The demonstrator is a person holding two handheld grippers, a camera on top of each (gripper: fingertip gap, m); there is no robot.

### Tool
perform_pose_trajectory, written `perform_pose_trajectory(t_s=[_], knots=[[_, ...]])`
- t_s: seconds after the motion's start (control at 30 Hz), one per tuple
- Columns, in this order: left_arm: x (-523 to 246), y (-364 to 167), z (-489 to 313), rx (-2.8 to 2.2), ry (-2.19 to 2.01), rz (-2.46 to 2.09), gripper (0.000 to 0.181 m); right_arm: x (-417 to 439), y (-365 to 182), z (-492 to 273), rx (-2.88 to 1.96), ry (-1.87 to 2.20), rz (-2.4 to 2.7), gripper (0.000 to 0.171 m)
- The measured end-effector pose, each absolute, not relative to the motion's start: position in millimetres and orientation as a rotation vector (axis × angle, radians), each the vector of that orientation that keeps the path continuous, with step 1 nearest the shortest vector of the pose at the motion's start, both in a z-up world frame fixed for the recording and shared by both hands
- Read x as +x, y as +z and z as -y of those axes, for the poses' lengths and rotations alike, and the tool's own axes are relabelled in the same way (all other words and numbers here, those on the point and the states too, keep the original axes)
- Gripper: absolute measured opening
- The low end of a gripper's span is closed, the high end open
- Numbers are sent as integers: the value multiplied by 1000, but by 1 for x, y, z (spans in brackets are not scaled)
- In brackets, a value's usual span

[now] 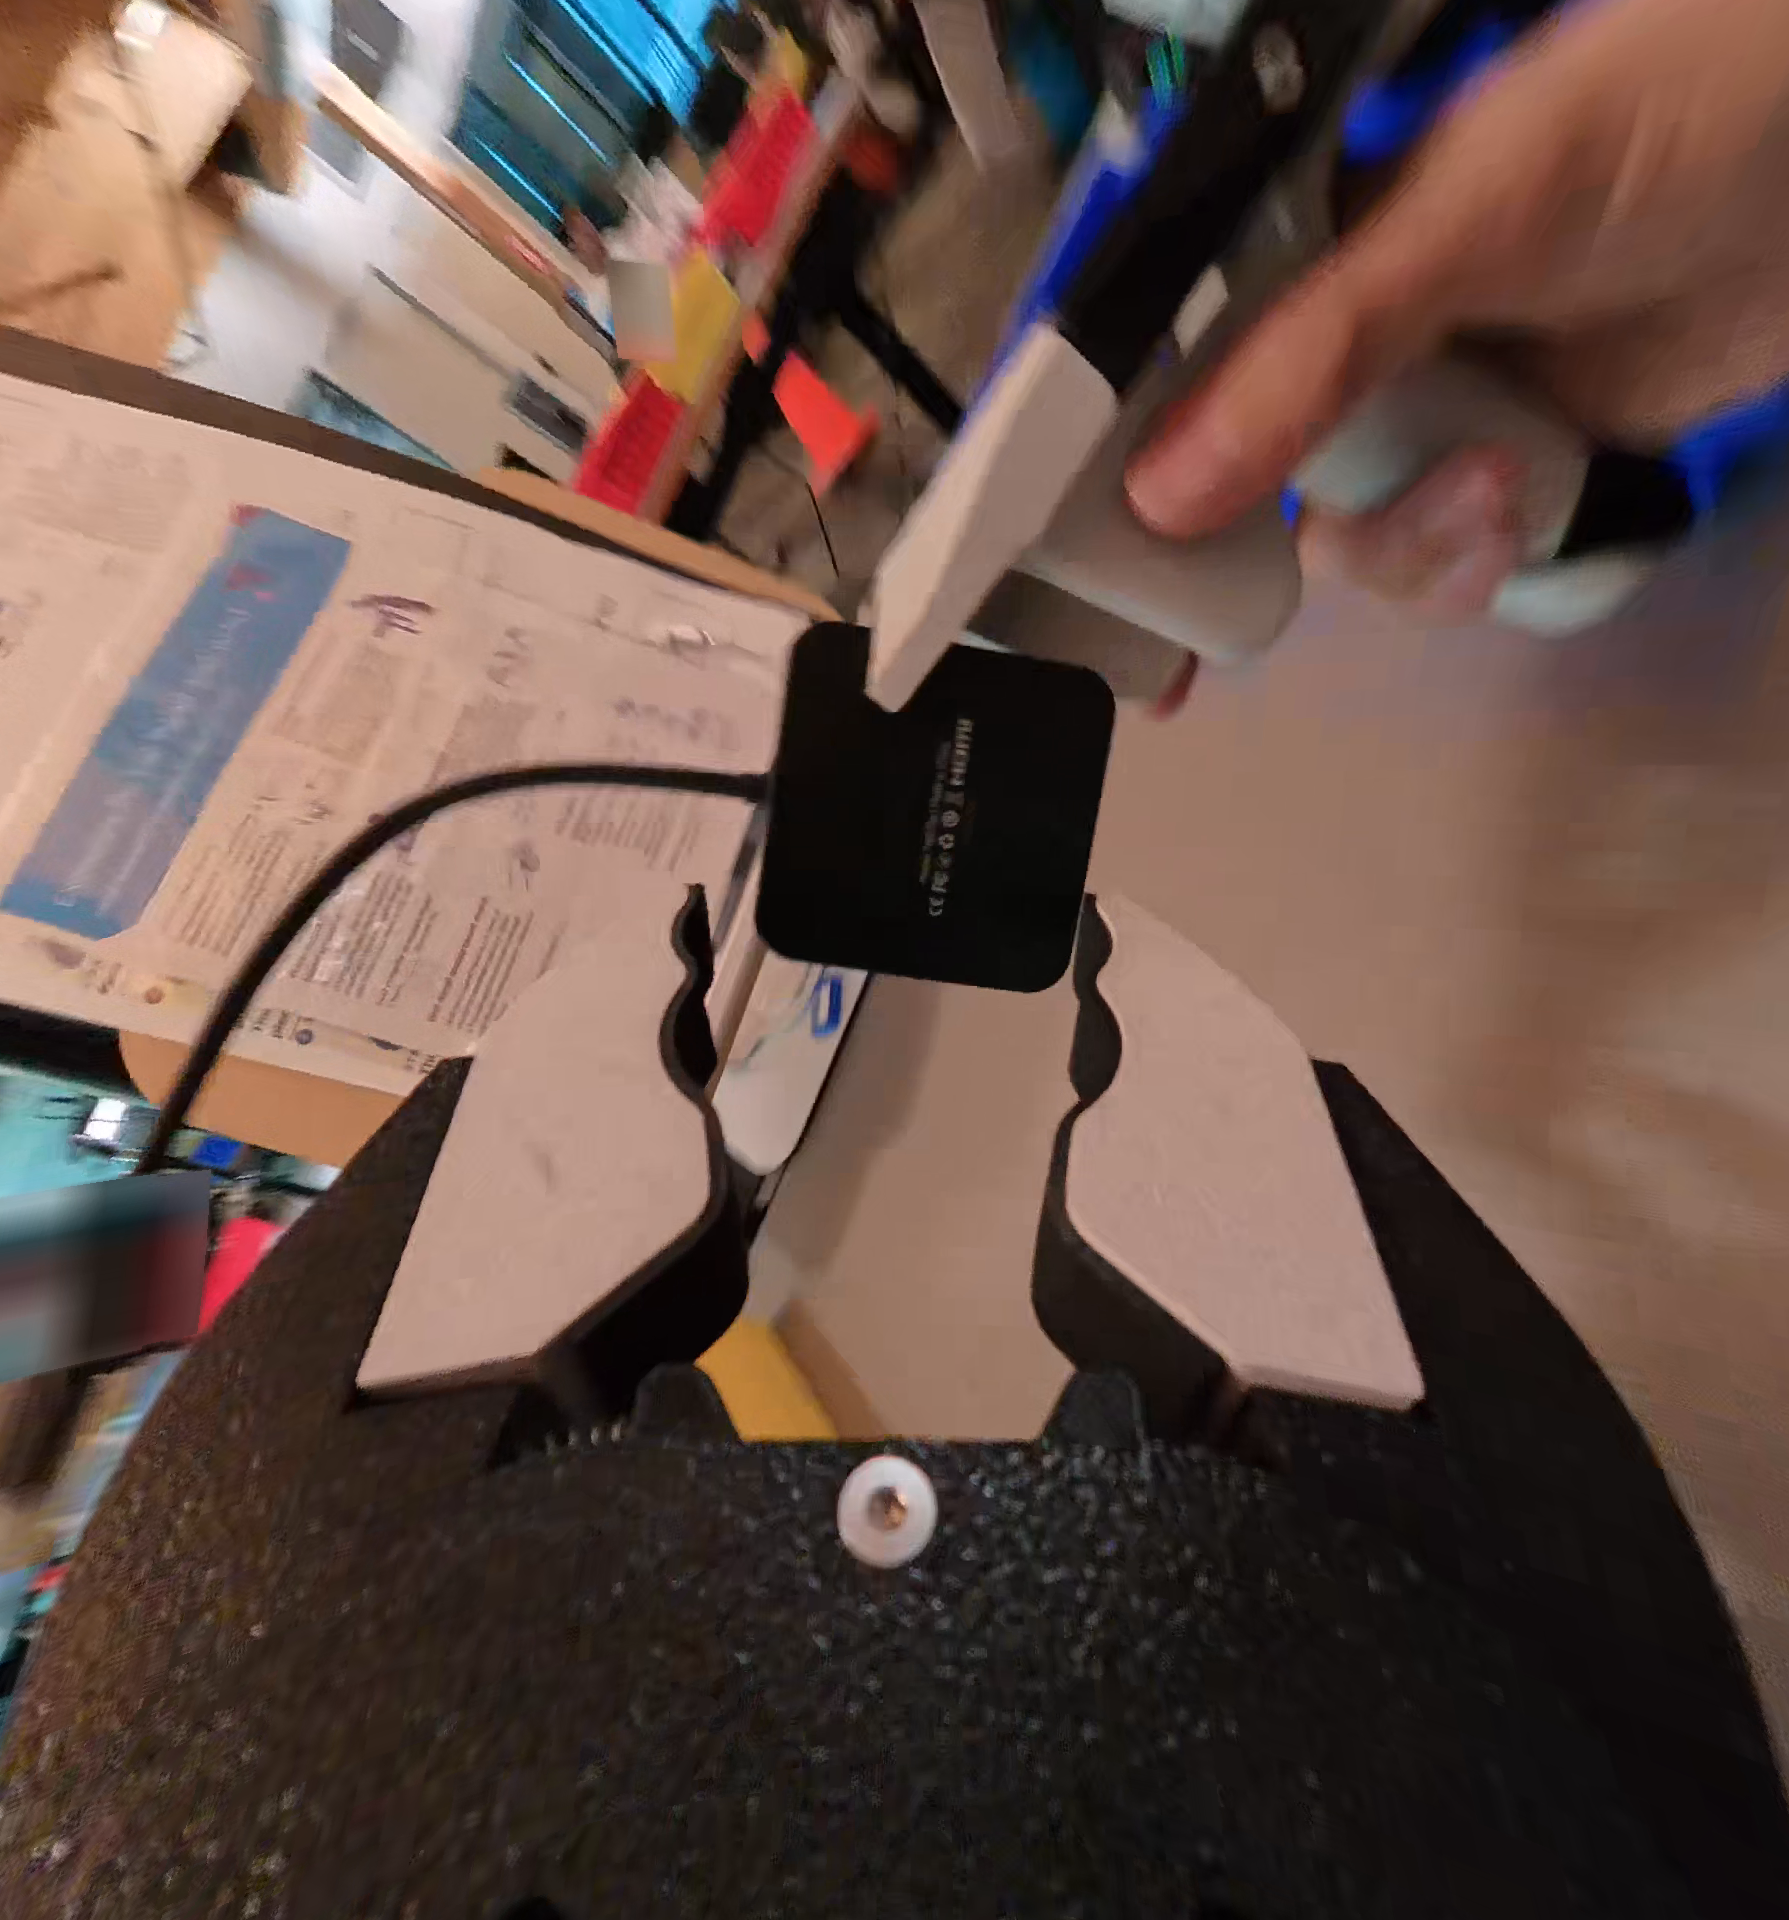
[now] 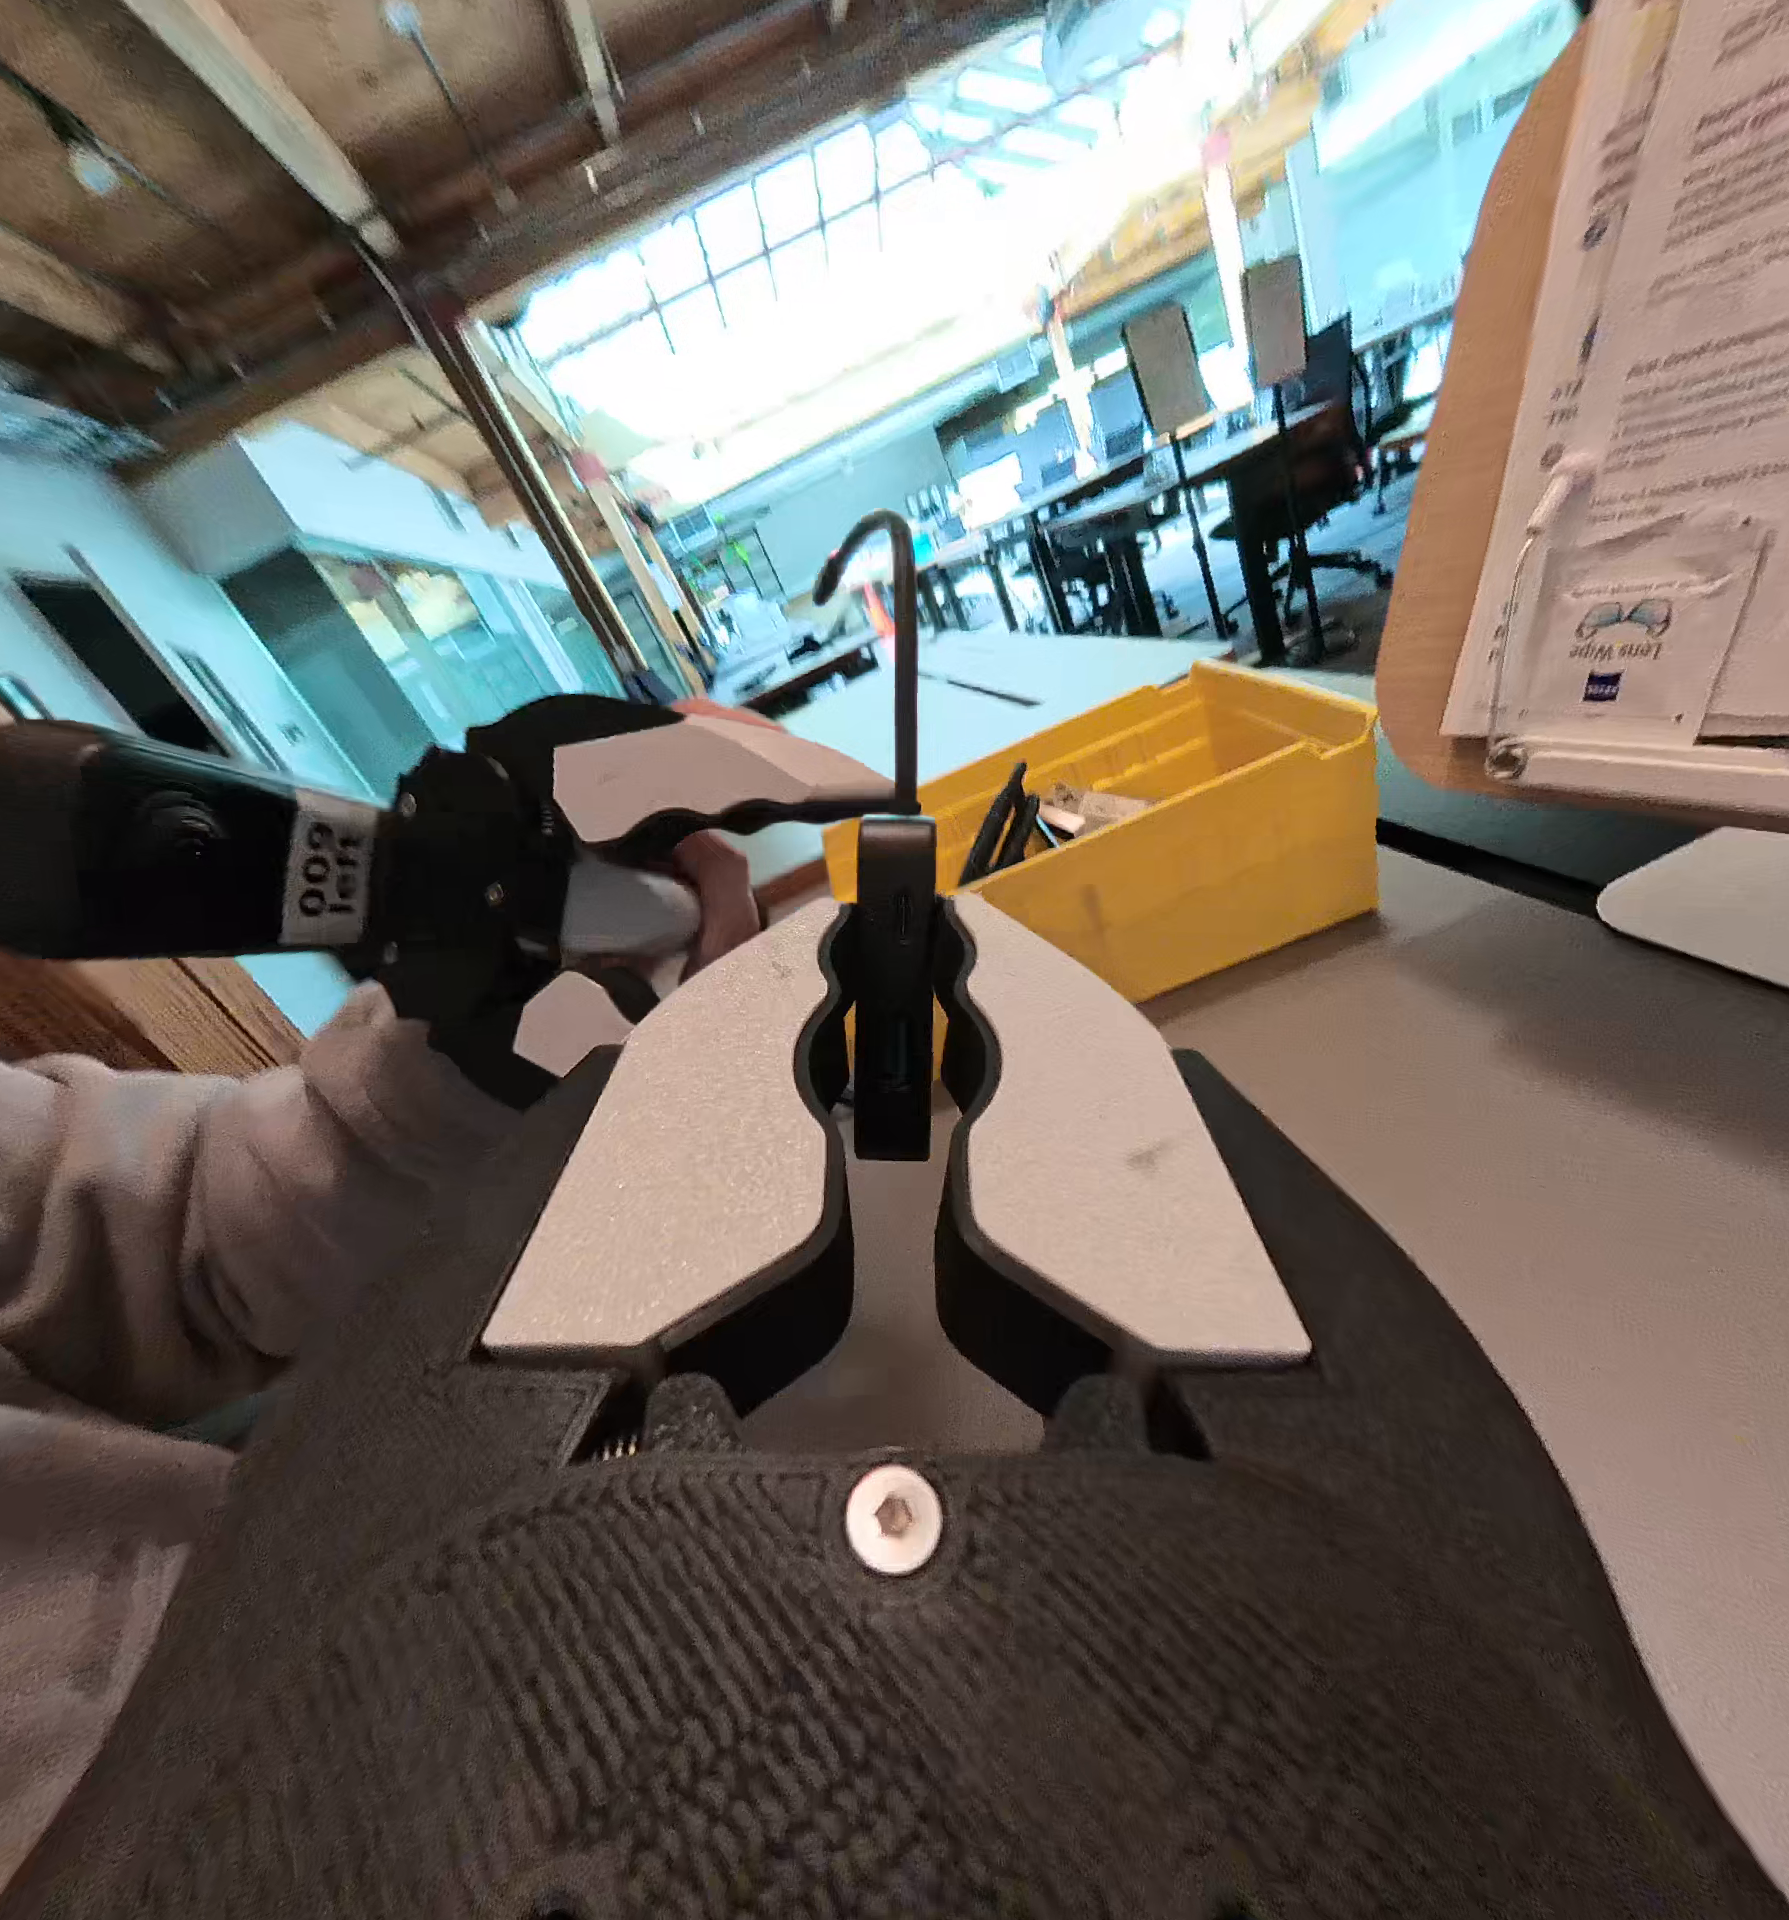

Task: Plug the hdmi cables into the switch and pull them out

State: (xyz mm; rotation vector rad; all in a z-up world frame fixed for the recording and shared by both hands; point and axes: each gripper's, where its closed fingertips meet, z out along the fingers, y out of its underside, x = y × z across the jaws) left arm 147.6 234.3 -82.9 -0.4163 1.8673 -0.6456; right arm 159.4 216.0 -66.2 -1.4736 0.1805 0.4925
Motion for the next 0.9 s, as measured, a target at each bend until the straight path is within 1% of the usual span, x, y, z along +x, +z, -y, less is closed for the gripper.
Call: perform_pose_trajectory(t_s=[0.07,0.1,0.2,0.23,0.27,0.3,0.37,0.4,0.53,0.57,0.63,0.7,0.73,0.77,0.83,0.9], knots=[[139,-62,-230,-523,-920,-1749,70,166,-55,-206,-1398,547,-202,14],[135,-53,-230,-615,-1104,-1684,68,170,-47,-201,-1344,575,-216,14],[130,-43,-225,-942,-1789,-1529,67,167,-28,-188,-1190,763,-210,14],[129,-43,-223,-1022,-1982,-1501,64,166,-24,-187,-1139,804,-210,14],[129,-43,-219,-1069,-2138,-1486,55,164,-23,-188,-1111,840,-211,14],[128,-44,-216,-1093,-2247,-1481,45,160,-25,-192,-1106,874,-202,13],[129,-49,-212,-1129,-2333,-1489,32,152,-31,-200,-1115,891,-203,14],[129,-52,-209,-1131,-2347,-1498,14,148,-33,-203,-1131,897,-190,13],[126,-56,-209,-1219,-2417,-1503,13,138,-38,-203,-1204,749,-67,15],[128,-59,-210,-1345,-2439,-1493,13,136,-43,-201,-1249,630,2,29],[127,-68,-209,-1558,-2474,-1545,13,132,-56,-200,-1345,359,153,70],[124,-74,-205,-1690,-2472,-1597,13,129,-70,-203,-1446,169,270,93],[122,-76,-202,-1731,-2471,-1616,13,128,-73,-205,-1464,103,307,99],[120,-77,-199,-1761,-2474,-1633,13,126,-73,-206,-1451,49,338,100],[120,-78,-194,-1805,-2476,-1633,13,124,-74,-206,-1427,-15,381,98],[119,-79,-190,-1829,-2466,-1645,13,121,-80,-206,-1436,-28,422,92]])
